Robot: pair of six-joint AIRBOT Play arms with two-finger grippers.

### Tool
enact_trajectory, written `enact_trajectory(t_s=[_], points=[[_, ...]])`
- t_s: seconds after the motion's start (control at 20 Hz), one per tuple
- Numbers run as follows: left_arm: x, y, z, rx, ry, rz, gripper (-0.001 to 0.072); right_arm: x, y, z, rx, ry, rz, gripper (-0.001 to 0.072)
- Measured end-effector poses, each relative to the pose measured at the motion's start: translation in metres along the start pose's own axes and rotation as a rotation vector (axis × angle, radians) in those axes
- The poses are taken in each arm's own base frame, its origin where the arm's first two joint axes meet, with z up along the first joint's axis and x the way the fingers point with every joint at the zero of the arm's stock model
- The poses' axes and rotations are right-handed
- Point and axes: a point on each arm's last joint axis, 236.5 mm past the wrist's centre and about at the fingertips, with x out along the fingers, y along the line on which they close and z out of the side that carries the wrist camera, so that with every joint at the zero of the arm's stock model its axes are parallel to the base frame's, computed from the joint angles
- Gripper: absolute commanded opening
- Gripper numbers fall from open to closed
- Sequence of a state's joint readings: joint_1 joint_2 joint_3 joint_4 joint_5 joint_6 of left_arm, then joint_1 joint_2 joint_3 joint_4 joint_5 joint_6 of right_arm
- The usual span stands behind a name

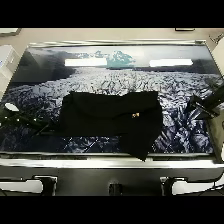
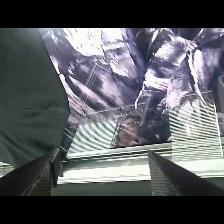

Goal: Fold the clothes and pants, and hang the long-sleeved shirts on hangers.

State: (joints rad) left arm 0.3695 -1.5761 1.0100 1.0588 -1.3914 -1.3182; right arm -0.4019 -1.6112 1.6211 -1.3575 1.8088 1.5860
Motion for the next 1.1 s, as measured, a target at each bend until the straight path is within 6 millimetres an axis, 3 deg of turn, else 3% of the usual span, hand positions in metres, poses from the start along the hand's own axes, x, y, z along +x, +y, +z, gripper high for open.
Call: enact_trajectory(t_s=[0.15, 0.3, 0.35, 0.55, 0.7, 0.9, 1.1], points=[[0.008, -0.007, -0.001, 0.017, 0.014, -0.007, 0.0484, 0.000, 0.000, -0.002, 0.000, 0.007, -0.001, 0.0606], [0.013, -0.005, 0.002, 0.031, 0.007, 0.009, 0.0099, 0.000, 0.000, -0.004, 0.003, 0.015, -0.001, 0.0603], [0.014, -0.005, 0.002, 0.041, 0.007, 0.017, 0.0026, 0.000, 0.000, -0.004, 0.003, 0.017, -0.001, 0.0599], [0.014, -0.013, -0.003, 0.076, 0.025, -0.012, 0.0025, 0.015, 0.001, -0.017, 0.004, 0.067, -0.004, 0.0604], [0.011, -0.017, -0.005, 0.093, 0.022, -0.019, 0.0025, 0.057, 0.008, -0.038, -0.017, 0.135, 0.004, 0.0608], [0.004, -0.023, -0.006, 0.110, 0.006, -0.023, 0.0025, 0.124, 0.041, -0.063, -0.052, 0.186, 0.113, 0.0593], [-0.002, -0.027, -0.006, 0.123, -0.015, -0.021, 0.0025, 0.155, 0.067, -0.060, -0.063, 0.126, 0.175, 0.0516]])
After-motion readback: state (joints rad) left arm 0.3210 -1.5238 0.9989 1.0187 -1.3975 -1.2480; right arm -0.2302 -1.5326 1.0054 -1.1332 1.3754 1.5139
